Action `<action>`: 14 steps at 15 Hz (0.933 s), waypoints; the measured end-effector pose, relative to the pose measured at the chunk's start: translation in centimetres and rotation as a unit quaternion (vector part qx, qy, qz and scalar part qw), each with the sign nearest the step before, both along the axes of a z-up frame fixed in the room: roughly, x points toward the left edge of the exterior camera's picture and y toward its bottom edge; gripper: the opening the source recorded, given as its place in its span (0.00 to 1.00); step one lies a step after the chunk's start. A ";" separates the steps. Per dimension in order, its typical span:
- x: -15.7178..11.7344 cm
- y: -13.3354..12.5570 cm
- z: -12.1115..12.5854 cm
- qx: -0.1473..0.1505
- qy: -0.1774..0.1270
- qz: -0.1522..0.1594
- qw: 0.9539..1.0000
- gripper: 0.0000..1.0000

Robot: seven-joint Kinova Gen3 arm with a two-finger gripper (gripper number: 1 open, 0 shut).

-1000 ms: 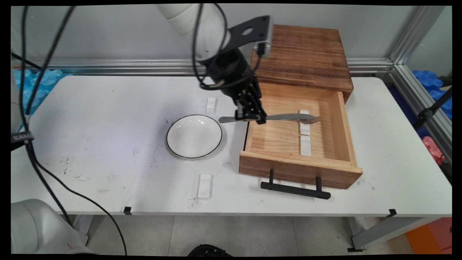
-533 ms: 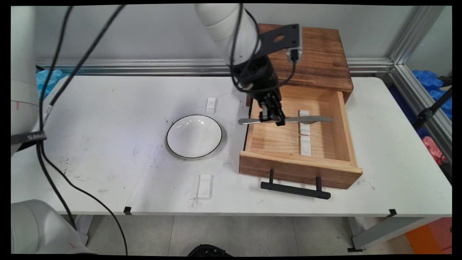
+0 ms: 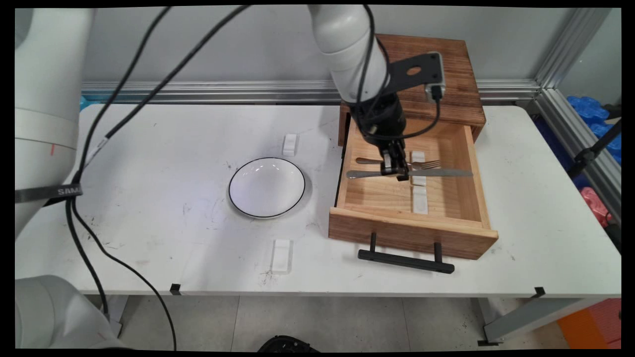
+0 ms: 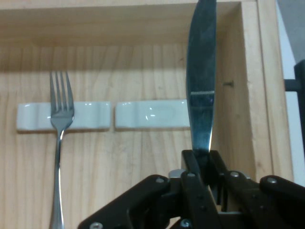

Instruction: Place the picked object into the drawer

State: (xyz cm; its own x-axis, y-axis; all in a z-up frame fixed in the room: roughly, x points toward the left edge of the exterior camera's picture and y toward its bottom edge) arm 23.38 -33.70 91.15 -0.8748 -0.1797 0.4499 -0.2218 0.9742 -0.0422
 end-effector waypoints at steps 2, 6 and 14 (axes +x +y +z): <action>-0.9 -0.7 -0.7 0.004 -0.002 0.003 1.000 0.00; -1.9 -1.7 -1.8 0.007 -0.006 0.006 1.000 0.00; -2.9 -3.2 -3.8 0.014 -0.015 0.010 1.000 0.00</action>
State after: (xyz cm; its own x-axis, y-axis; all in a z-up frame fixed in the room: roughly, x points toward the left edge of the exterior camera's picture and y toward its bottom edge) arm 20.45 -36.89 87.31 -0.8841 -0.2087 0.4181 -0.2394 0.9707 -0.0217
